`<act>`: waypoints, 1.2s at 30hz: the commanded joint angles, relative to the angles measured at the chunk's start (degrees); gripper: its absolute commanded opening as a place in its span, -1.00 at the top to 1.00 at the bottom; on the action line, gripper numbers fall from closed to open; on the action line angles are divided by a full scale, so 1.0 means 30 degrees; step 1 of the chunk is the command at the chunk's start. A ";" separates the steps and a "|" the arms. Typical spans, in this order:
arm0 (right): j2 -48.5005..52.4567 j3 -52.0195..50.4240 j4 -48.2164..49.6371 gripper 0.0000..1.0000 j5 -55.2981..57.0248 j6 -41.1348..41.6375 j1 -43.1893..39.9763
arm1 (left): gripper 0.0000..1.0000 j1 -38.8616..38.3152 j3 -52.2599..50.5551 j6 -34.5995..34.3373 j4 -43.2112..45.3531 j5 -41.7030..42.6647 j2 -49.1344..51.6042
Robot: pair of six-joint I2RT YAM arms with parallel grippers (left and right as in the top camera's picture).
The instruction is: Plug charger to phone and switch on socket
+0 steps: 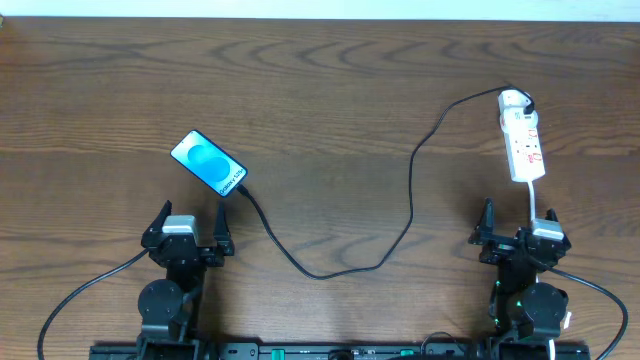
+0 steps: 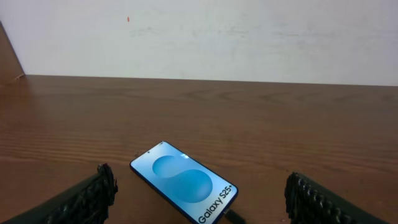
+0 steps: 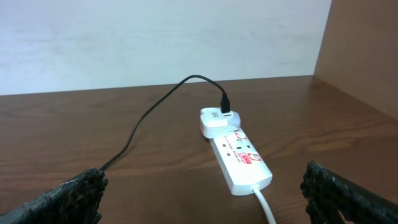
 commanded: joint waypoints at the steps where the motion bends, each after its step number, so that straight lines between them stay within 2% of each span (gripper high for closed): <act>1: -0.0153 -0.0022 -0.0102 -0.99 0.0313 -0.0357 0.0321 | -0.77 -0.0007 -0.0335 -0.0007 -0.0809 -0.0306 -0.0131; 23: -0.0153 -0.0022 -0.0080 -0.98 0.0372 -0.0393 0.0605 | -0.77 -0.0015 -0.0335 -0.0007 -0.0809 -0.0306 -0.0131; 36: -0.0153 -0.0022 -0.0102 -0.99 0.0080 -0.1486 0.0670 | -0.77 -0.0015 -0.0335 -0.0007 -0.0809 -0.0306 -0.0131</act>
